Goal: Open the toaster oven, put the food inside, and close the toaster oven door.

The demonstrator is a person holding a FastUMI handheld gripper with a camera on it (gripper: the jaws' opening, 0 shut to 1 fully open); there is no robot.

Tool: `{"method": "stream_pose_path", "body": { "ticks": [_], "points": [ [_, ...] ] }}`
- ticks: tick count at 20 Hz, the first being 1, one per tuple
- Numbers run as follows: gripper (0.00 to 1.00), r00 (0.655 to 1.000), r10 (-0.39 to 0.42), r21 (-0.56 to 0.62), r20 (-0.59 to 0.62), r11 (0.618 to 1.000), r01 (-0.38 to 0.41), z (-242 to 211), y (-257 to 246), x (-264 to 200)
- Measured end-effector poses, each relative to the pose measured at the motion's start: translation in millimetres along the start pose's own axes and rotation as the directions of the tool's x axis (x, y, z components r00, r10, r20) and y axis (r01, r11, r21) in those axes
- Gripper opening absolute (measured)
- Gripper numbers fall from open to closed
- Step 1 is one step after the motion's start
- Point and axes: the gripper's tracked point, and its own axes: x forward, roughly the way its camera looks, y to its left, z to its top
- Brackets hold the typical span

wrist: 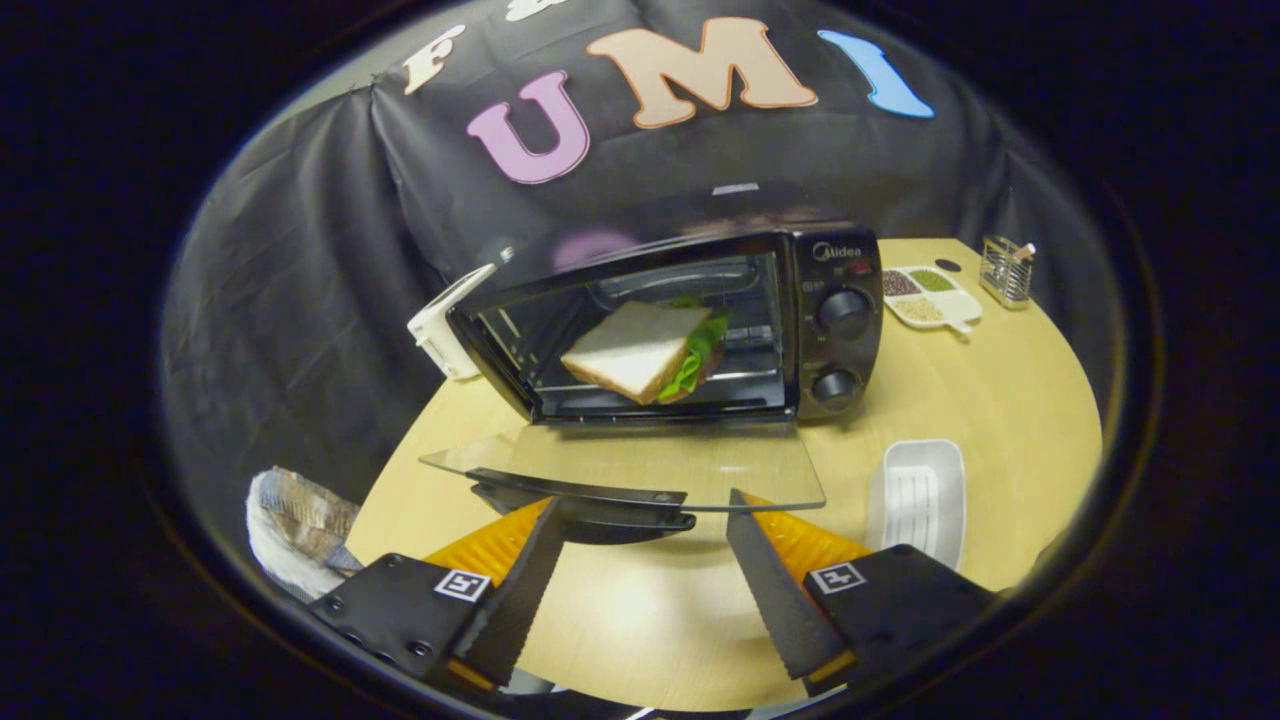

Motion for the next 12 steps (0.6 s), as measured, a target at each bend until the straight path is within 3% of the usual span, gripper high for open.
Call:
{"method": "stream_pose_path", "body": {
  "ticks": [12],
  "points": [
    [1.00, 0.989, -0.002, 0.090, 0.146, 0.996, -0.011, 69, 8, 9]
  ]
}}
